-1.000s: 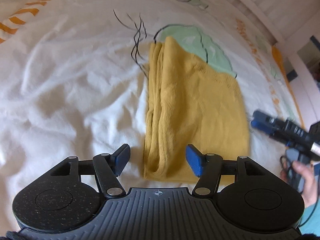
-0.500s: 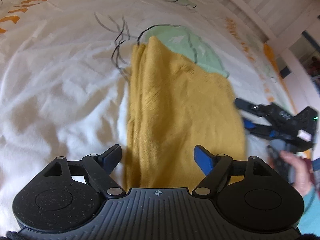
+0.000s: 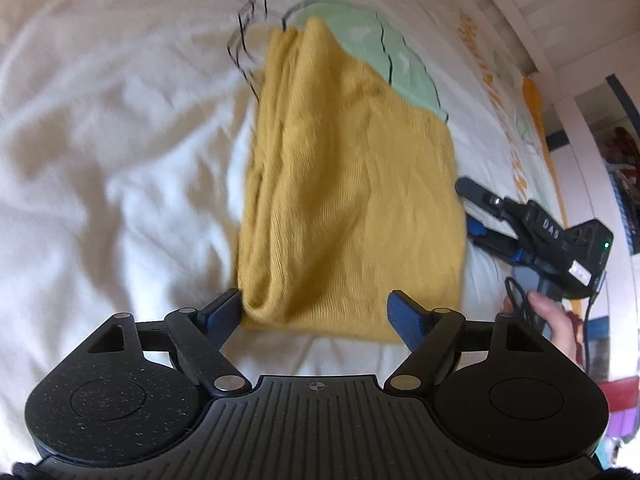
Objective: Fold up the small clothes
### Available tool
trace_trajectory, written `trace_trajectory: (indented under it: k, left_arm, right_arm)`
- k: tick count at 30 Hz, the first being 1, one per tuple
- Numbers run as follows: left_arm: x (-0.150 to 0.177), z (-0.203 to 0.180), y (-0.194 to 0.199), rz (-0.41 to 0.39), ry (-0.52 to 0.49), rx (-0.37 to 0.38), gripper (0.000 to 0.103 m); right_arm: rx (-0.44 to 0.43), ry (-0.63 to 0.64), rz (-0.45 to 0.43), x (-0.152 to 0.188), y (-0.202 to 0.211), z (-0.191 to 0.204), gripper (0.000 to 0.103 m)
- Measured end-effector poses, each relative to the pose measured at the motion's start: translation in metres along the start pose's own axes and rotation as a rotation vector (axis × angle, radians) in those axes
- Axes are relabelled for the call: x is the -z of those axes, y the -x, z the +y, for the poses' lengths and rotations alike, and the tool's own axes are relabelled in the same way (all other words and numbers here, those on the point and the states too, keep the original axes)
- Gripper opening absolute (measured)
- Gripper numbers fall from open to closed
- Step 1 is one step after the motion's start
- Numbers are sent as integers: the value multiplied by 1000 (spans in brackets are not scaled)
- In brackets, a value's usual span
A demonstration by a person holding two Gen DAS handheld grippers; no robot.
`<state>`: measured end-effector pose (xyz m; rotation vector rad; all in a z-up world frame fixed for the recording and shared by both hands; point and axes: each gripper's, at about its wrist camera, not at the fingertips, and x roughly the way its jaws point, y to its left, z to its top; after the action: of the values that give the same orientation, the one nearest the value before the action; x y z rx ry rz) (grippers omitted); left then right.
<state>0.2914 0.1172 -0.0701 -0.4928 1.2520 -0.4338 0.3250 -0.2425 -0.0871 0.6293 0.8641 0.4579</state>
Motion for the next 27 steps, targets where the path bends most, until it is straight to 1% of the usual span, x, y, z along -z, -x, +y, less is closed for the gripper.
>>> trace_trajectory:
  k: [2,6,9,11,15,17,18,19,20,21,22,24,25,27]
  left_arm:
    - [-2,-1,-8,4,-9,-10,77]
    - [-9,2,-13,-61,17,42,77]
    - [-14,4,-17,-100,29,67,77]
    - [-16,3,-19,-140,11,79,77]
    - [-18,1,-25,-189,-17,85,78]
    - [-17,-4,-25,-190,-43,69,78]
    - [-15,-8,-24,-187,-63,65,74]
    - [-14,-10,-24,-176,-79,69,66]
    - [-14,-11,-25,-159,-75,72,36]
    - [-13,-10,-26,-145,-49,72,18]
    - [-11,-7,-26,-141,-12,85,18]
    - [-9,-4,-23,-142,25,125,15]
    - [-9,-7,-21,-143,29,137,15]
    - [-4,-15,-10,-159,7,174,14]
  right_arm:
    - [1,4,3,0,-1,0,82]
    - [-12,11,2,-2,-6,1,85]
    - [-26,23,-1,-5,-13,3,87]
    - [-39,23,-6,-7,-17,4,87]
    - [-73,-3,-23,-11,-25,3,87]
    - [-84,-14,-29,-12,-28,2,87]
    - [-85,-14,-30,-12,-28,3,87]
    - [-81,-8,-27,-12,-29,4,85]
    - [-74,3,-22,-12,-29,5,70]
    - [-52,13,-6,-12,-31,7,45]
    - [-23,15,12,-12,-32,8,43]
    - [-7,0,12,-12,-29,12,41]
    - [3,0,9,-12,-25,16,40]
    - [22,5,10,-13,-16,25,38]
